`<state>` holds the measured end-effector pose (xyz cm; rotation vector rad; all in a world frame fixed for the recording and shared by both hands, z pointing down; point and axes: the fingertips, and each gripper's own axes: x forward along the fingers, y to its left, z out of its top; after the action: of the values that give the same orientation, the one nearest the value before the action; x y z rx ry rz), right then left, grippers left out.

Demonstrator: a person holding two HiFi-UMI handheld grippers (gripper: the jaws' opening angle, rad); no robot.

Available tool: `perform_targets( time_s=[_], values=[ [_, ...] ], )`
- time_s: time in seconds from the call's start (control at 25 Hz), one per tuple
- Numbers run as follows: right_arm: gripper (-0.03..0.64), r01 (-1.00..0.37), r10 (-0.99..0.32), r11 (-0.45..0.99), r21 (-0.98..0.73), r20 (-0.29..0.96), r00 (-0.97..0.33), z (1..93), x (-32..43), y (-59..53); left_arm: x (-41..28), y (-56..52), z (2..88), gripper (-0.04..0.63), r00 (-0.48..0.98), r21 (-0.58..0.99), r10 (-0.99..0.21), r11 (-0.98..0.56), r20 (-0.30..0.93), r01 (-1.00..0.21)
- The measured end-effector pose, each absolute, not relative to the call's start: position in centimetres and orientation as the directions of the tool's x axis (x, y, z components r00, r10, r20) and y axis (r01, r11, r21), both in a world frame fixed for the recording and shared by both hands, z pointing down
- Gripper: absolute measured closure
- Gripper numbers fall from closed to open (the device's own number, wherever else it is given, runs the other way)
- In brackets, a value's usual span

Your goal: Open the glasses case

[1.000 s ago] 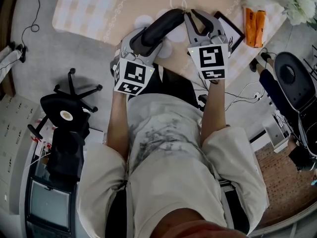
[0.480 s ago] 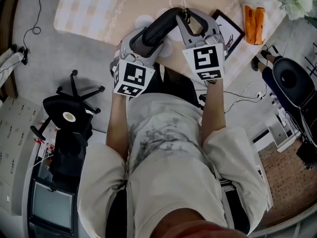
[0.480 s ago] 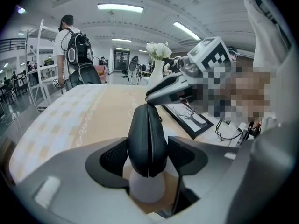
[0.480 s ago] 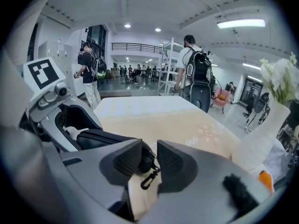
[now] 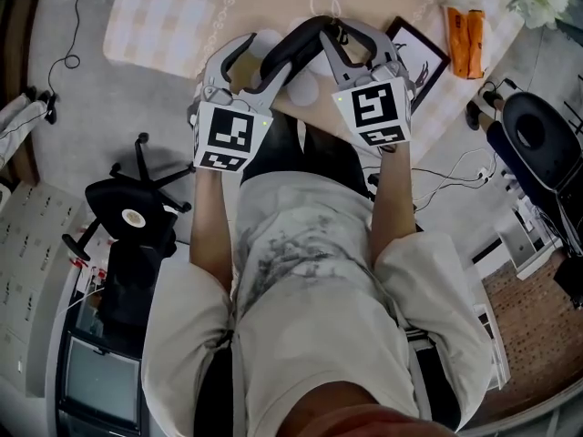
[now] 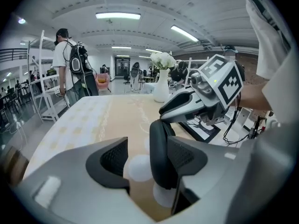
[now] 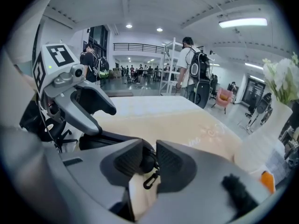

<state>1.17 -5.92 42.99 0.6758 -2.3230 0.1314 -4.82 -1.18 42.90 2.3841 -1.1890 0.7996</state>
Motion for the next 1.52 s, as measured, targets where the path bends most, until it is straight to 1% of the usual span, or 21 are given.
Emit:
perform_targets(
  time_s=[0.24, 0.48, 0.64, 0.84, 1.04, 1.12, 1.16, 1.2, 1.24, 1.4, 1.52],
  values=[
    [0.518, -0.492, -0.435, 0.863, 0.115, 0.666, -0.606, 42.9, 1.2, -6.0, -4.8, -1.4, 43.9, 0.314, 0.495, 0.066, -0.571, -0.609, 0.655, -0.79],
    [0.52, -0.507, -0.444, 0.855, 0.109, 0.66, -0.606, 42.9, 1.0, -5.9, -4.3, -1.6, 44.7, 0.325, 0.517, 0.078, -0.51, -0.656, 0.687, -0.751],
    [0.518, -0.496, -0.462, 0.854, 0.158, 0.669, -0.582, 42.4, 1.0, -5.9, -3.7, -1.7, 45.1, 0.36, 0.507, 0.051, -0.513, -0.666, 0.693, -0.744],
    [0.505, -0.493, -0.466, 0.855, 0.159, 0.652, -0.597, 41.6, 0.5, -5.6, -3.0, -1.6, 45.6, 0.359, 0.51, 0.061, -0.51, -0.663, 0.693, -0.746],
    [0.503, -0.493, -0.466, 0.854, 0.164, 0.661, -0.588, 42.2, 0.1, -5.1, -2.8, -1.8, 45.9, 0.365, 0.503, 0.061, -0.505, -0.661, 0.701, -0.748],
    [0.503, -0.491, -0.471, 0.853, 0.177, 0.667, -0.577, 42.3, 0.1, -5.2, -2.8, -1.9, 46.0, 0.391, 0.49, 0.045, -0.512, -0.657, 0.706, -0.752],
    [0.503, -0.487, -0.473, 0.853, 0.188, 0.673, -0.569, 42.3, 0.2, -5.2, -3.0, -2.1, 46.1, 0.43, 0.472, 0.026, -0.524, -0.649, 0.709, -0.76],
    [0.505, -0.482, -0.474, 0.853, 0.197, 0.681, -0.559, 42.4, 0.3, -5.3, -3.2, -2.3, 46.1, 0.497, 0.45, 0.004, -0.539, -0.638, 0.712, -0.77],
    [0.505, -0.478, -0.472, 0.854, 0.203, 0.689, -0.55, 42.5, 0.5, -5.3, -3.4, -2.4, 46.2, 0.514, 0.433, -0.012, -0.55, -0.629, 0.714, -0.778],
    [0.505, -0.49, -0.467, 0.851, 0.188, 0.697, -0.545, 42.6, 1.0, -5.3, -3.5, -2.6, 46.3, 0.514, 0.44, 0.001, -0.538, -0.632, 0.719, -0.775],
    [0.503, -0.512, -0.486, 0.839, 0.182, 0.673, -0.557, 41.9, 0.4, -5.8, -3.5, -2.5, 46.3, 0.517, 0.441, -0.004, -0.532, -0.641, 0.723, -0.767]
  ],
)
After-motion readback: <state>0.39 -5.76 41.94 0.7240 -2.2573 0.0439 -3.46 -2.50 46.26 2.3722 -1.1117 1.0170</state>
